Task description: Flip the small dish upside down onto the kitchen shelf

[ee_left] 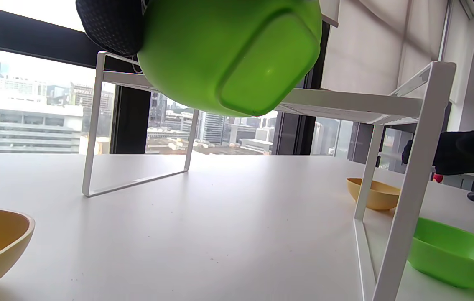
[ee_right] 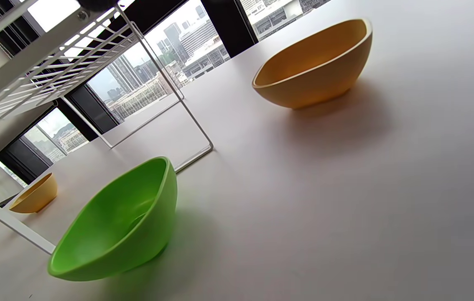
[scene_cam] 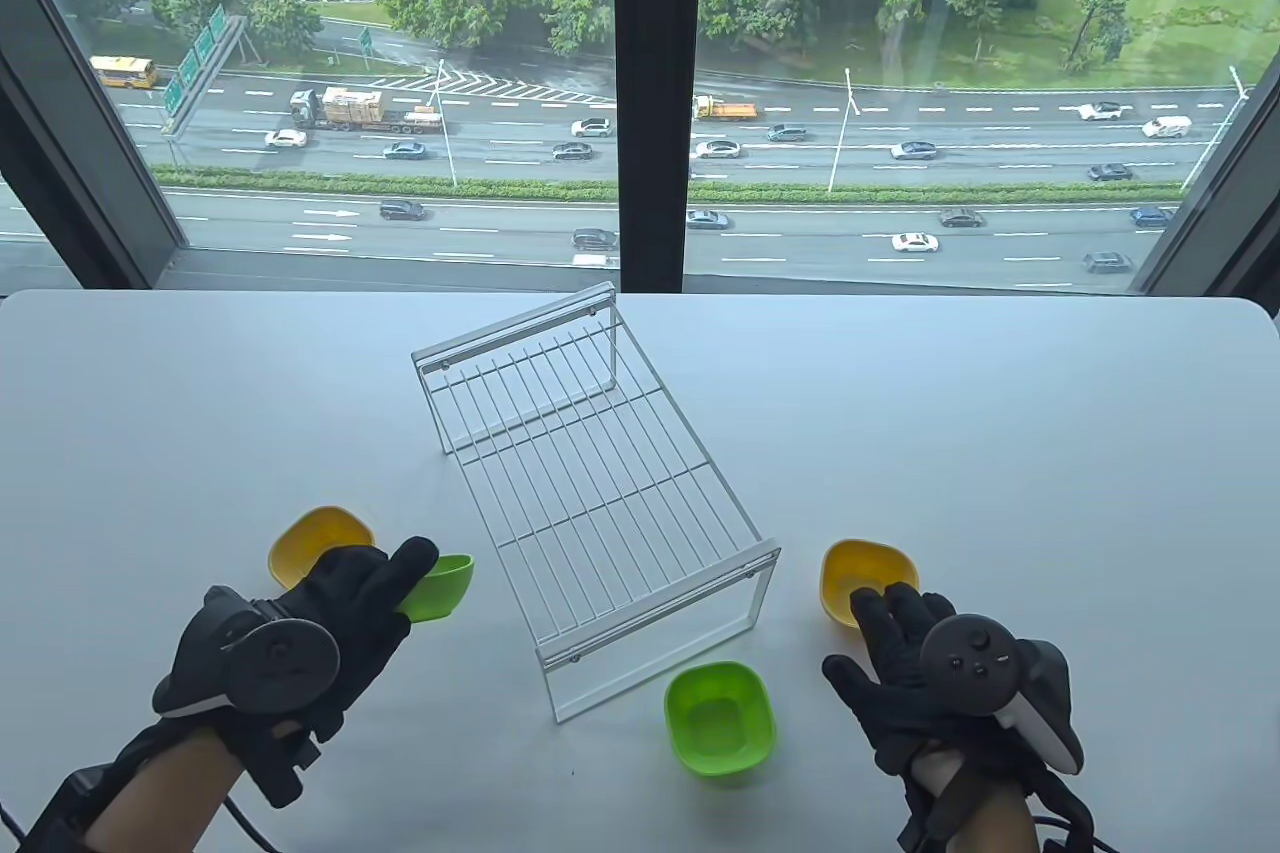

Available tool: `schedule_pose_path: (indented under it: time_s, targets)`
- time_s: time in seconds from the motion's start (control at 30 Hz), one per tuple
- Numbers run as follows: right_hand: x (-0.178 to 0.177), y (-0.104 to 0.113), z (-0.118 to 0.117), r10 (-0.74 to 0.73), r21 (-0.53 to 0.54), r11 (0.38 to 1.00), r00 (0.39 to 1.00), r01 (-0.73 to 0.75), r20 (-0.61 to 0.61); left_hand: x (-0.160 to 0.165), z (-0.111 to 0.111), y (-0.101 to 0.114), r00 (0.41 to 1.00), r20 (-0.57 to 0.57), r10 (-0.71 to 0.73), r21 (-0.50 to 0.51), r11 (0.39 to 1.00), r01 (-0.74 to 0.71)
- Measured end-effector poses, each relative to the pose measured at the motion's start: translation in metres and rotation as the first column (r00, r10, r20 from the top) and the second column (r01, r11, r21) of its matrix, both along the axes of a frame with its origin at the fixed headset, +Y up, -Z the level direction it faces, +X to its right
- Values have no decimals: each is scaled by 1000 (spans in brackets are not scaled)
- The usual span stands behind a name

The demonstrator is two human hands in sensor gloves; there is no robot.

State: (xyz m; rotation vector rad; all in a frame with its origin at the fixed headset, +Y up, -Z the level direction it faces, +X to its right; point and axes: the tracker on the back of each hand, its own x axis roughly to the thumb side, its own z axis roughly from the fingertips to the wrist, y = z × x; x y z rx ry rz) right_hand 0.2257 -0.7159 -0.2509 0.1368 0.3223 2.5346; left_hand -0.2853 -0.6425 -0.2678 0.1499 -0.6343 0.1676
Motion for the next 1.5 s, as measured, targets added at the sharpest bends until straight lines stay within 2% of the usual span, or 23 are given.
schedule_pose_path:
  time_s: [0.4, 0.73, 1.07, 1.17, 1.27, 1.37, 1.5]
  targets:
    - [-1, 0, 0, -6, -12, 1000, 1000, 6, 6, 22, -26, 30, 996, -94, 8, 38, 999, -5]
    - [0, 0, 0, -17, -11, 1000, 1000, 17, 7, 47, -46, 31, 992, -118, -36, 4, 999, 36]
    - [-2, -1, 0, -9, -30, 1000, 1000, 9, -8, 61, -72, 32, 985, -149, 84, -19, 996, -88]
    - [-1, 0, 0, -18, -28, 999, 1000, 18, -2, 62, -88, 31, 974, -181, 137, -34, 989, -146]
    - [-1, 0, 1, -27, -23, 999, 1000, 27, -1, 62, -107, 32, 946, -264, 187, -103, 970, -220]
    - [-1, 1, 1, -37, -21, 999, 999, 37, -2, 64, -121, 34, 920, -300, 252, -114, 948, -296]
    - [1, 1, -1, -57, -29, 998, 998, 57, -4, 66, -133, 35, 917, -310, 251, -111, 948, -297]
